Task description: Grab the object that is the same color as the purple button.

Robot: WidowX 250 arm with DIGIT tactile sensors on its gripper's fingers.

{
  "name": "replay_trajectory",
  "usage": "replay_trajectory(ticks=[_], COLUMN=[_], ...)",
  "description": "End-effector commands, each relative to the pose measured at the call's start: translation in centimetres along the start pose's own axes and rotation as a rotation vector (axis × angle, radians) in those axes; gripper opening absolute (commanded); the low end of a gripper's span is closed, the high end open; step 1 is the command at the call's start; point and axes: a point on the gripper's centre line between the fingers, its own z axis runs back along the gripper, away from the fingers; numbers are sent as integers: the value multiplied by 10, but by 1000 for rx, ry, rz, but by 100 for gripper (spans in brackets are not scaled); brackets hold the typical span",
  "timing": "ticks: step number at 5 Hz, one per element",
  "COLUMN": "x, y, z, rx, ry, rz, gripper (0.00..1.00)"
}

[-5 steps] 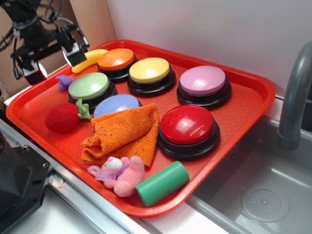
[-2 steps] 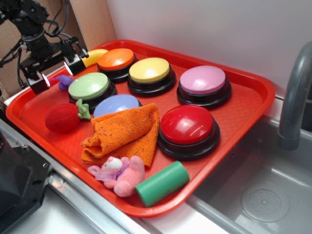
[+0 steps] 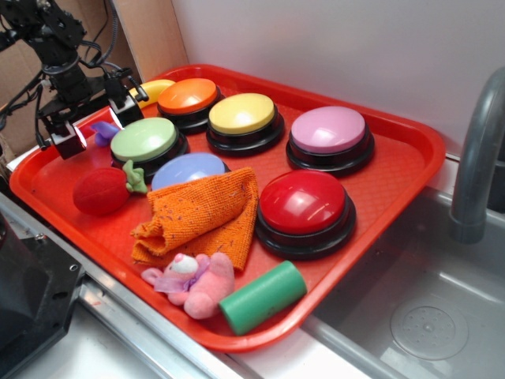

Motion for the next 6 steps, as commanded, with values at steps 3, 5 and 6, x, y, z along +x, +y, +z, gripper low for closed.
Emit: replay_trajectory(ticks=[3,5,6], x=[15,1,-27], y=[-1,-18,-29], z=[33,107,134], rx=[-64,-113,-148], ry=[-97,-16,28], rz=[-27,-466,-692], gripper=[0,0,0])
